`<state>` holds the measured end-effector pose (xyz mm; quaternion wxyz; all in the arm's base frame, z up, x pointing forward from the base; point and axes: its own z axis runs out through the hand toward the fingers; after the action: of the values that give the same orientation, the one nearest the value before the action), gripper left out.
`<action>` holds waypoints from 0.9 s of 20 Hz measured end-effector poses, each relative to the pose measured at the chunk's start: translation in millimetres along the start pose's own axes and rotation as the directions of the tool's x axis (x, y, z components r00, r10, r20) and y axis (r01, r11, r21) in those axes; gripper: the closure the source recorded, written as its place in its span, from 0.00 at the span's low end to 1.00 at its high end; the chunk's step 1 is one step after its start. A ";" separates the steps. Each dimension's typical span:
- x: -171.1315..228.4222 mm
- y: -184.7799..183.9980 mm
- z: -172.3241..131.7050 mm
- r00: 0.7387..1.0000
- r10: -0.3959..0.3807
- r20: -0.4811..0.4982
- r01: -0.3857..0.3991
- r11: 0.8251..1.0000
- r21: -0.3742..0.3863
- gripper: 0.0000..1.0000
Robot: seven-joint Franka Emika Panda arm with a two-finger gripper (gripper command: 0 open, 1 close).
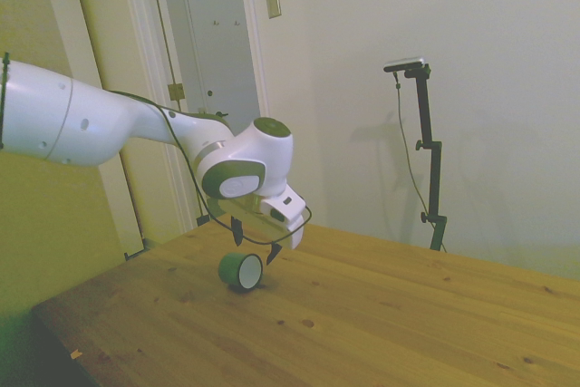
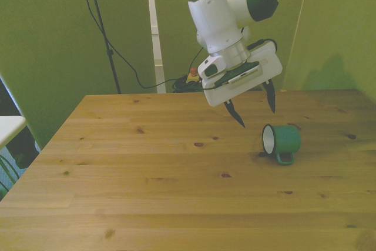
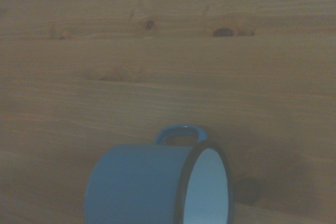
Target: Flip the mug upright
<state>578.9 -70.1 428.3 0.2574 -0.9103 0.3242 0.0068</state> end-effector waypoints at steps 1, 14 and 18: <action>5.8 4.0 3.5 1.000 -0.013 0.028 0.012 0.999 0.031 0.00; 54.5 25.4 68.8 0.918 -0.075 0.389 -0.027 0.968 0.250 0.00; 51.6 13.9 78.9 0.900 -0.099 0.425 -0.021 0.963 0.268 0.00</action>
<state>623.6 -72.2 344.2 0.4430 -0.8492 0.2379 0.1610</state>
